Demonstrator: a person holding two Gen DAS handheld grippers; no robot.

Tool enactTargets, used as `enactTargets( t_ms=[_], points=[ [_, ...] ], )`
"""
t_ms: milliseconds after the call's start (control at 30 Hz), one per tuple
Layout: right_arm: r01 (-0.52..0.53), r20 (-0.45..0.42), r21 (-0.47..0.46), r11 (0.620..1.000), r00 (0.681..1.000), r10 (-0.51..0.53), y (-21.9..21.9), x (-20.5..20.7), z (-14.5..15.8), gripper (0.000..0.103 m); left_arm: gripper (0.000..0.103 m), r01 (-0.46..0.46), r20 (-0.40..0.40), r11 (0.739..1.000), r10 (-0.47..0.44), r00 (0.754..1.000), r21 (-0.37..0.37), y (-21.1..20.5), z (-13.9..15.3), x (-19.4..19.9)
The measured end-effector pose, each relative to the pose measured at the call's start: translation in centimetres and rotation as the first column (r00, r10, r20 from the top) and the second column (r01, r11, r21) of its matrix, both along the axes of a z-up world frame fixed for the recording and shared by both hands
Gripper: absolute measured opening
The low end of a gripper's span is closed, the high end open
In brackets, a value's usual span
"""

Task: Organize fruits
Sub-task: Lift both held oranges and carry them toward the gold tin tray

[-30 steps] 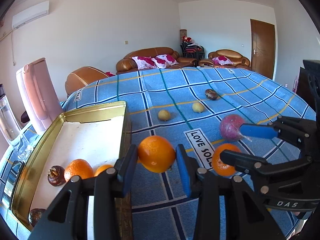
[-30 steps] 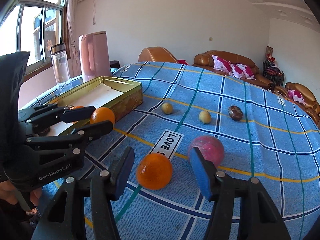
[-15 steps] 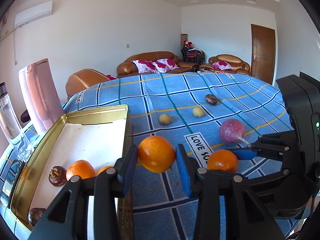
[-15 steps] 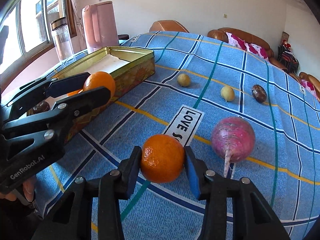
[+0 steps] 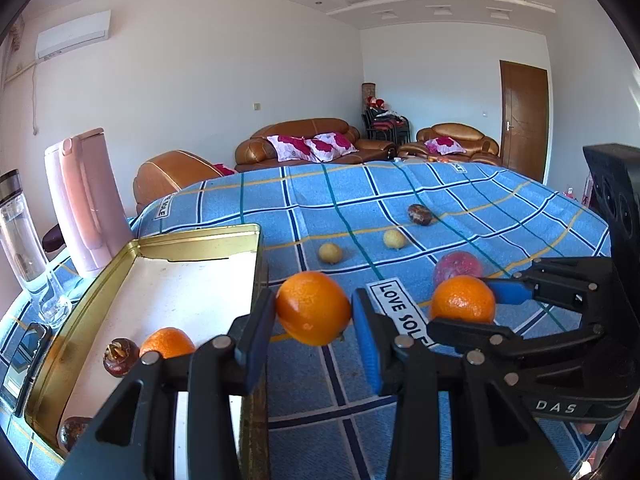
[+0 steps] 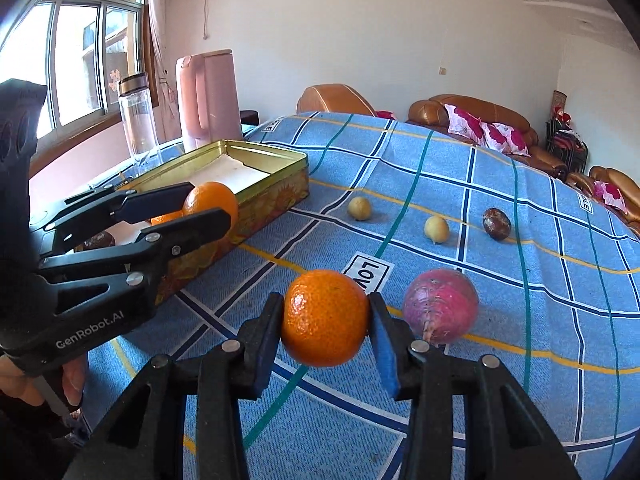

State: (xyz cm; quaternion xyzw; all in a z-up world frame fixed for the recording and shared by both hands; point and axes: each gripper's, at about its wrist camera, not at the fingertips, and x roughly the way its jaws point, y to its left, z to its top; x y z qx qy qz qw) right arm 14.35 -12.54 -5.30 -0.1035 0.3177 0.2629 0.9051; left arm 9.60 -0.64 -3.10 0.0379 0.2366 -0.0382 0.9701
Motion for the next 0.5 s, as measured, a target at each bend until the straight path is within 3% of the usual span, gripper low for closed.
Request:
enactTargets(
  t_ms=[500],
  points=[
    [-0.003, 0.112, 0.067, 0.998, 0.994, -0.005, -1.0, -1.6, 1.4, 0.044, 0.041, -0.003, 0.061, 1.0, 0.004, 0.998, -0.017, 0.4, 0.5, -1.0]
  ],
)
